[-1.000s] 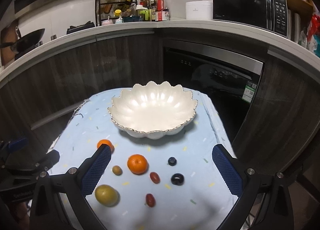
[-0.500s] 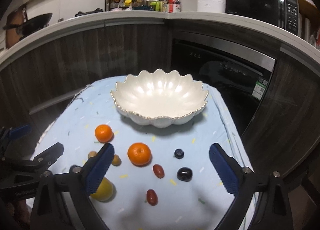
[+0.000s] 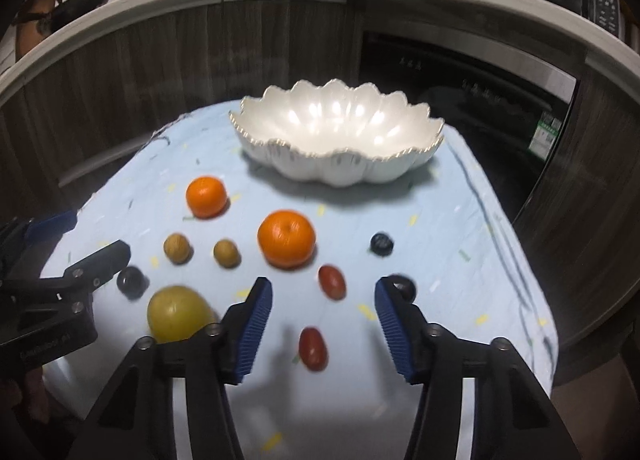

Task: Organize fruits
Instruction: 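Close the right tool on the red date while the left tool grasps the dark plum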

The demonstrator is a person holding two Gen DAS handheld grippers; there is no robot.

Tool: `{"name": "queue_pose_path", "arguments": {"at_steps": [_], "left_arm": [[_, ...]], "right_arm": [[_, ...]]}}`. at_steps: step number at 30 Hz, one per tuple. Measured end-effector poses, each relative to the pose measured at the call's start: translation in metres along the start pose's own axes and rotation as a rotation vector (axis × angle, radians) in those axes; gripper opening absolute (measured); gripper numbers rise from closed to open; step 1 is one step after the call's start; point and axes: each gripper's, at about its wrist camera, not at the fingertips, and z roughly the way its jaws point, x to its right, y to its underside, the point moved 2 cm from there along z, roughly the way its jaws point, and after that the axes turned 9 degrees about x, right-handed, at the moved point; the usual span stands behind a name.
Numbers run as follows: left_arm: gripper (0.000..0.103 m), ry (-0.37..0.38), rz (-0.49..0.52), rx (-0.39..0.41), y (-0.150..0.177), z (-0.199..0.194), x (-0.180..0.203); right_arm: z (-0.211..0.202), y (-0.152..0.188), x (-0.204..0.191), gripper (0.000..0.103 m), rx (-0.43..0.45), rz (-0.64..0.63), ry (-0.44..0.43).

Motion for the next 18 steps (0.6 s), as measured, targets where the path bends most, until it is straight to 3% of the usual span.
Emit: {"name": "queue_pose_path", "arguments": {"at_steps": [3,10,14,18], "left_arm": [[0.069,0.008,0.000,-0.025,0.004,0.006,0.001],[0.067,0.018,-0.007,-0.085,0.015,0.018,0.003],[0.059,0.025,-0.015,-0.123,0.021,0.025,0.002],[0.058,0.024,-0.028,-0.137,0.023,0.028,0.000]], "right_arm": [[-0.001,0.004,0.000,0.053,-0.006,-0.004,-0.001],[0.008,0.017,0.002,0.042,-0.070,0.011,-0.003],[0.012,0.024,0.003,0.036,-0.098,0.021,-0.005],[0.017,0.028,0.002,0.031,-0.125,0.027,-0.019]]}}
